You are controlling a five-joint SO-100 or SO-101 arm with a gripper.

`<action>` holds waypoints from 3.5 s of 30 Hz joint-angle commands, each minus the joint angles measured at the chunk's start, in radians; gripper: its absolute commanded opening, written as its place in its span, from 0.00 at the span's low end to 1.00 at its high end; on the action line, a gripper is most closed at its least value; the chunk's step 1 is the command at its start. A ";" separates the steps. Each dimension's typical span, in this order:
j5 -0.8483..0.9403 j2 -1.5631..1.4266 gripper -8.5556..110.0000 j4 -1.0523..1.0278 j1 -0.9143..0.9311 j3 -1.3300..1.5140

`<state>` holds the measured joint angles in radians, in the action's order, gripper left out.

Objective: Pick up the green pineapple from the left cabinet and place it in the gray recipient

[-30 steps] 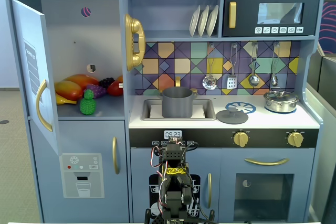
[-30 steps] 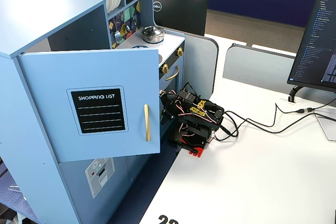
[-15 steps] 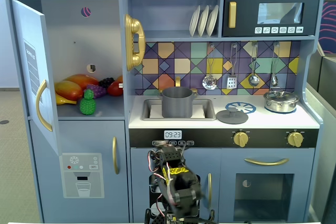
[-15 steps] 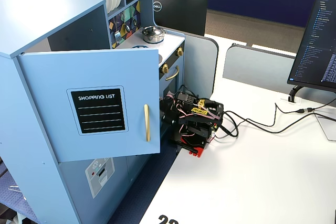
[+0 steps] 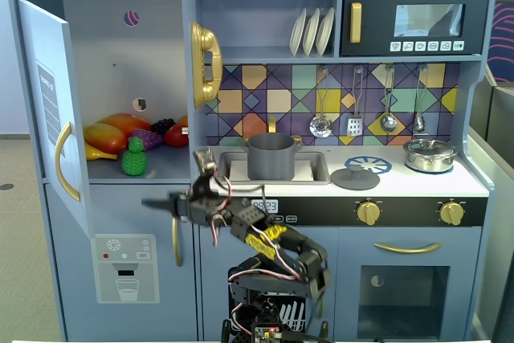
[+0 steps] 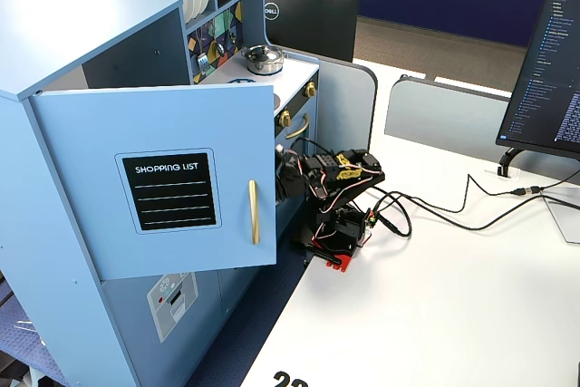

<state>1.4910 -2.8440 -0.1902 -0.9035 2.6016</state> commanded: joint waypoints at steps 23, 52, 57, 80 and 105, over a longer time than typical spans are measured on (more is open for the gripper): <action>0.049 0.761 0.43 0.388 0.115 -0.548; 0.275 0.543 0.07 0.337 -0.094 -0.540; 0.296 0.110 0.07 0.337 -0.046 -0.314; 0.138 0.640 0.07 0.112 0.887 -0.925; 0.086 0.804 0.37 -0.183 0.977 -1.043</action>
<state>1.5800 -1.9972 -0.4050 0.0614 1.6168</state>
